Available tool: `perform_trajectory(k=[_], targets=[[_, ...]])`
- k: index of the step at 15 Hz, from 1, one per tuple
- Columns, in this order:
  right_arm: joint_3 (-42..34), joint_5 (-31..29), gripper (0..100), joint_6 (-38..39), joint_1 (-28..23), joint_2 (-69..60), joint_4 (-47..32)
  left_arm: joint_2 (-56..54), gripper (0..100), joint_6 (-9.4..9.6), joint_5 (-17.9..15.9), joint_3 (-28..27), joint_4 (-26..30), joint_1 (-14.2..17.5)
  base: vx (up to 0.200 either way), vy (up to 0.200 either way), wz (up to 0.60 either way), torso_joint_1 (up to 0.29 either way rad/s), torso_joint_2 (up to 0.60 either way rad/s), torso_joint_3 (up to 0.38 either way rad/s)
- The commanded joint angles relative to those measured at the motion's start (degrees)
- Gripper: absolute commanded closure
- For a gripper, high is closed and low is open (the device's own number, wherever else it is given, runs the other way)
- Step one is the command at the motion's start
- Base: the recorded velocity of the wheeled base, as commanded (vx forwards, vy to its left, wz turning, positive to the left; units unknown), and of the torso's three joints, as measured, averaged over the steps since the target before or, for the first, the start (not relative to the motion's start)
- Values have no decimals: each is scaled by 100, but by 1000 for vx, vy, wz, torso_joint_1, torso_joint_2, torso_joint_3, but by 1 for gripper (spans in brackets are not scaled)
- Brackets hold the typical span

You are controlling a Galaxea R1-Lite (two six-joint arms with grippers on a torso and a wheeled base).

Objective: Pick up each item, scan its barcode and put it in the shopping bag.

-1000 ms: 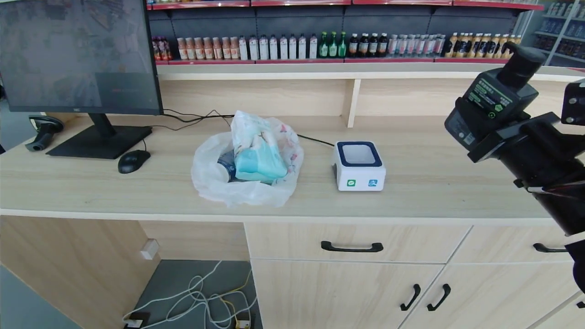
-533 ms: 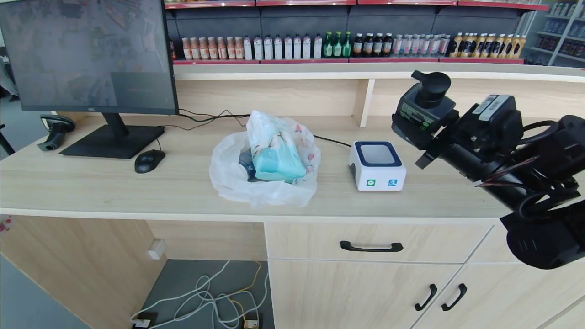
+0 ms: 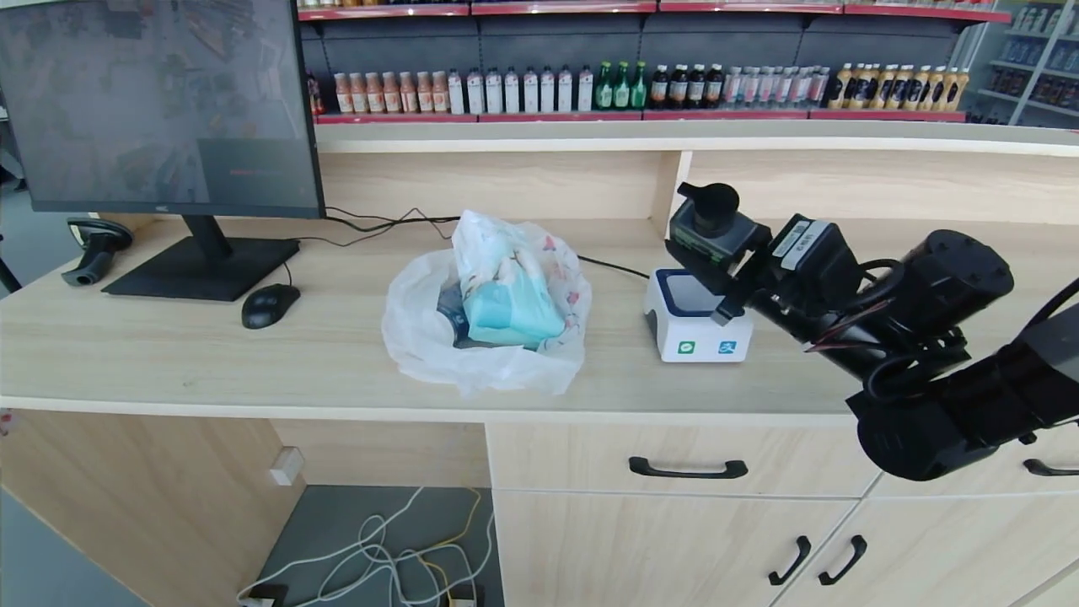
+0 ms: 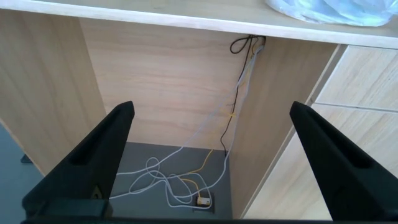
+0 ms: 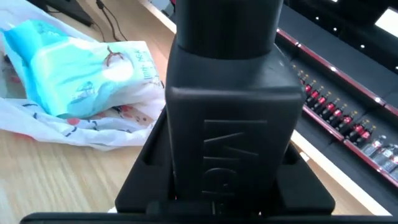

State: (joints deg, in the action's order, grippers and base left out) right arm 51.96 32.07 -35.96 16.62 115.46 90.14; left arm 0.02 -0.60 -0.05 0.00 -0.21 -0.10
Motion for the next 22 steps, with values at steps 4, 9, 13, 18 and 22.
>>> perform_trajectory(k=[4,9,13,18,22], targets=[[122,308,100,-218,0,91,-14,-2,0,-2,5,0,3,1,0,0,0,0,0,0],[-98,607,100,-675,-9,47,-14,-2,0,-11,-4,0,-6,1,0,0,0,0,0,0],[-326,844,100,-921,-62,-173,-14,-2,0,-2,5,0,-23,1,0,0,0,0,0,0],[-397,967,100,-930,-475,-146,-14,-2,0,60,5,0,-32,1,0,0,0,0,0,0],[-414,1003,100,-930,-501,-111,-14,-2,0,60,-4,0,-32,1,0,0,0,0,0,0]])
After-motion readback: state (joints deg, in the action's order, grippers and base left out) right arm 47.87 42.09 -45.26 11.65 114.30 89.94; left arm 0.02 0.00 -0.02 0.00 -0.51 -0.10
